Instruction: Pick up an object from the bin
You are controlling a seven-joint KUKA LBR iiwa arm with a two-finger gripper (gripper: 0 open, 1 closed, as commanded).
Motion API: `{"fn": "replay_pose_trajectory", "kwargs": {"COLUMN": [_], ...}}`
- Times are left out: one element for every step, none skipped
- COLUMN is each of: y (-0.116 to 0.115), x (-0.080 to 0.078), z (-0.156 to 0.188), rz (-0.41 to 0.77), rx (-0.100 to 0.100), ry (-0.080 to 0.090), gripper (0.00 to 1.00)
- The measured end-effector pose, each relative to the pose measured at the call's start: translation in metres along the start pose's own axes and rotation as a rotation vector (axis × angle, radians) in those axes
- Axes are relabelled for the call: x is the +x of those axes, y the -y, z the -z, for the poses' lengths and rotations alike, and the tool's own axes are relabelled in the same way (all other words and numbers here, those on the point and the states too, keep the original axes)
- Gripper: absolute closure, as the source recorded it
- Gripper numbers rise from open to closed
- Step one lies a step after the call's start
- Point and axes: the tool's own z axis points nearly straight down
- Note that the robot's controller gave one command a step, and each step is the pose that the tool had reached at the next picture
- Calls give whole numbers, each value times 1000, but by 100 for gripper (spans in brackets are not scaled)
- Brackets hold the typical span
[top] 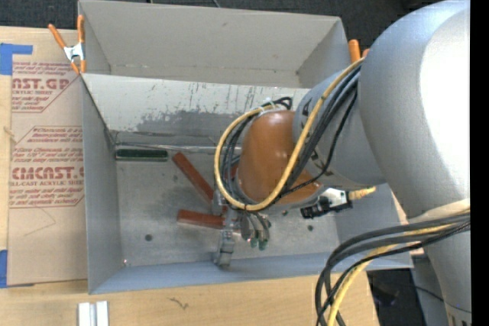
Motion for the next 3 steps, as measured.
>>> {"fn": "replay_pose_trajectory", "kwargs": {"y": [-14,-10,-21], "x": [3,2,2], "z": [33,36,1], "rz": [-2,-57,-86], "rx": [1,2,0], "ry": [-3,-5,1], "gripper": [0,0,0]}}
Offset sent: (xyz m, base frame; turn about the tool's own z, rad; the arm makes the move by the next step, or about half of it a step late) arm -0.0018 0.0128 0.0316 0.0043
